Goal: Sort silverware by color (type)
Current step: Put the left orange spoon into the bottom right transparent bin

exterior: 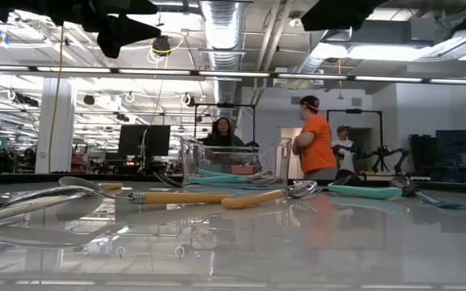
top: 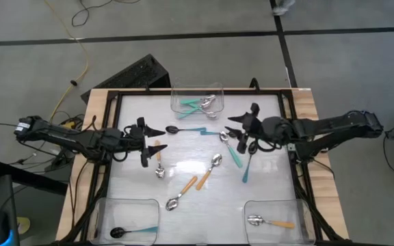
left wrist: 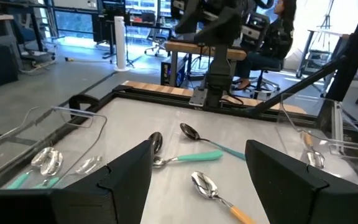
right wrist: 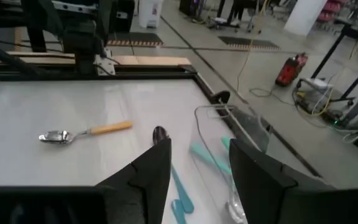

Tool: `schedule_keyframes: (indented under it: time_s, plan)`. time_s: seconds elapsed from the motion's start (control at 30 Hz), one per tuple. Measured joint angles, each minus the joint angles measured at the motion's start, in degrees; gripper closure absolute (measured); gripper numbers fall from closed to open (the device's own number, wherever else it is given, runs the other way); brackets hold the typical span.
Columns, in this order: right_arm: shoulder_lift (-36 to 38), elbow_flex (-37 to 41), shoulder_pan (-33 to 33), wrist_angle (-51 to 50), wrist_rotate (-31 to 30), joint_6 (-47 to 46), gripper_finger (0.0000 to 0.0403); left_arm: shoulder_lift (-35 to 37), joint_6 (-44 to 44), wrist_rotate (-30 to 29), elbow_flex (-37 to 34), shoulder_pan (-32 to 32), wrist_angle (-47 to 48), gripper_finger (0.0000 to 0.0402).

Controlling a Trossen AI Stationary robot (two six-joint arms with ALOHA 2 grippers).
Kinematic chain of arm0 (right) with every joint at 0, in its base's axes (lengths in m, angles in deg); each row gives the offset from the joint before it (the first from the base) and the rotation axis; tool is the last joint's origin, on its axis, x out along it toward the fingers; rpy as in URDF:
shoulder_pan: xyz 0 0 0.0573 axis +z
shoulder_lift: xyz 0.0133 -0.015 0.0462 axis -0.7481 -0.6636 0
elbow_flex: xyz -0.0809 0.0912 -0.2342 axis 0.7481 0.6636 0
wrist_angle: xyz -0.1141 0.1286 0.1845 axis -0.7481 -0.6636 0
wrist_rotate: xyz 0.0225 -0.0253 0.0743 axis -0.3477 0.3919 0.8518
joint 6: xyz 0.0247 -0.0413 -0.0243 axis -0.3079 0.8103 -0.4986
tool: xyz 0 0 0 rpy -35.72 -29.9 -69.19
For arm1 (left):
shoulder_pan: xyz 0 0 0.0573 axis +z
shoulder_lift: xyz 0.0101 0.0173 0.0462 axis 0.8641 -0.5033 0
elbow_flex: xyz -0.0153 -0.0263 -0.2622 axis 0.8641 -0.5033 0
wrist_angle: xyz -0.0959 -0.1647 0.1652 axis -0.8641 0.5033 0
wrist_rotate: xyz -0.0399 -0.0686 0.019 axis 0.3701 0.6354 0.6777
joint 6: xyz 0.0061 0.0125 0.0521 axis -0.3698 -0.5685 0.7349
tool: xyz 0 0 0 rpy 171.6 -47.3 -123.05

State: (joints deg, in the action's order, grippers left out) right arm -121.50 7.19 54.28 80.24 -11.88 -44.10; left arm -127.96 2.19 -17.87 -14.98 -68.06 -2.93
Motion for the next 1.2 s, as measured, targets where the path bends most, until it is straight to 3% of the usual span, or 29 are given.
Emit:
schedule_keyframes:
  time_s: [0.2, 0.5, 0.83, 1.2]
  plan:
    - [3.7, 0.0, 0.2, -2.5, 0.4, 0.3, 0.0216, 0.0, -0.5, -0.2, 0.9, 0.0, 5.8, 0.0159]
    - [5.8, 0.6, 1.8, -11.0, 0.4, -8.2, 0.0216, 0.0, -3.5, 0.1, 0.9, 0.0, 10.8, 0.0159]
    - [5.3, 4.3, 1.9, -7.7, 0.1, -9.6, 0.0216, -0.5, -1.5, 1.5, 0.9, 0.0, 15.6, 0.0159]
    - [5.3, 4.9, 2.0, -6.6, 0.1, -9.6, 0.0216, -8.0, 0.0, 2.1, 0.9, 0.0, 17.0, 0.0159]
